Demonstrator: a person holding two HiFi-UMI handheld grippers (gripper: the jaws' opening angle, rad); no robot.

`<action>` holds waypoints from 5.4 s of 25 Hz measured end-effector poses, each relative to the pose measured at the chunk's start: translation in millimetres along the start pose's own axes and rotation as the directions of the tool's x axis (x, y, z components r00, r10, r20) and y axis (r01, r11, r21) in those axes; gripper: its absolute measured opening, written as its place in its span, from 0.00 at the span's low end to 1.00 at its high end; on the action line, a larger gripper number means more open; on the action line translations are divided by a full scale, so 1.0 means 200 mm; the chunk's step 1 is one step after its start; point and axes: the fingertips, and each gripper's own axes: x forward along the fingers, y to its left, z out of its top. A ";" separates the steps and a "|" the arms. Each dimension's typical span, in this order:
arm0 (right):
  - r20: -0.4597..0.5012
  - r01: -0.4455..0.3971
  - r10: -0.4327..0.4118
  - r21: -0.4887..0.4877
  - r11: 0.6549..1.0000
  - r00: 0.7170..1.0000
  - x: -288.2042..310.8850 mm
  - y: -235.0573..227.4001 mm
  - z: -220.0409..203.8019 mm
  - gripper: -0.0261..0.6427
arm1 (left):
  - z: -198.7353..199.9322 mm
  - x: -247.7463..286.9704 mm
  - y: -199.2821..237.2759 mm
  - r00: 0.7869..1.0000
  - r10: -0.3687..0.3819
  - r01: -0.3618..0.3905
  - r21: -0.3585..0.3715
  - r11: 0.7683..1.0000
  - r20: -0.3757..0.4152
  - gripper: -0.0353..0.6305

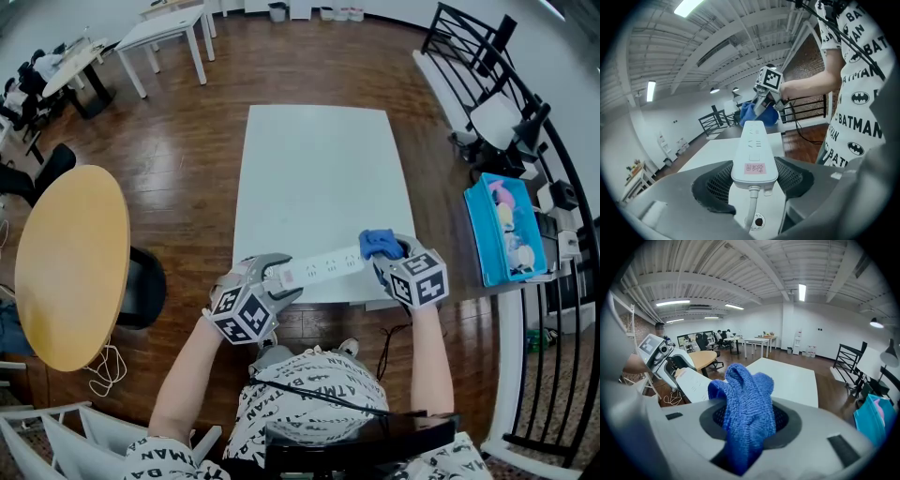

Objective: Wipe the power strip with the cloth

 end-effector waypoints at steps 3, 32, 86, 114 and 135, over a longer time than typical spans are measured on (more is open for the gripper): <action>-0.010 -0.016 0.015 -0.036 0.999 1.000 0.02 0.03 0.03 0.25 | 0.01 0.00 -0.02 1.000 -0.007 0.007 0.011 1.000 0.004 0.46; -0.028 -0.133 0.132 -0.034 0.991 0.991 0.07 0.33 -0.06 0.25 | 0.00 0.02 0.18 0.992 0.125 -0.123 -0.128 0.984 0.007 0.46; -0.091 -0.053 0.036 -0.189 0.981 0.995 0.00 0.09 -0.03 0.25 | 0.05 -0.07 -0.08 0.999 -0.040 0.037 0.072 0.997 0.037 0.46; -0.539 -0.559 0.293 -0.434 0.706 0.789 0.04 0.35 -0.21 0.25 | 0.02 0.08 -0.23 0.987 -0.140 0.158 0.322 0.933 -0.079 0.46; -0.483 -0.653 0.445 -0.481 0.585 0.754 0.11 0.73 -0.02 0.25 | 0.03 0.14 -0.31 0.983 -0.171 0.184 0.322 0.929 -0.070 0.46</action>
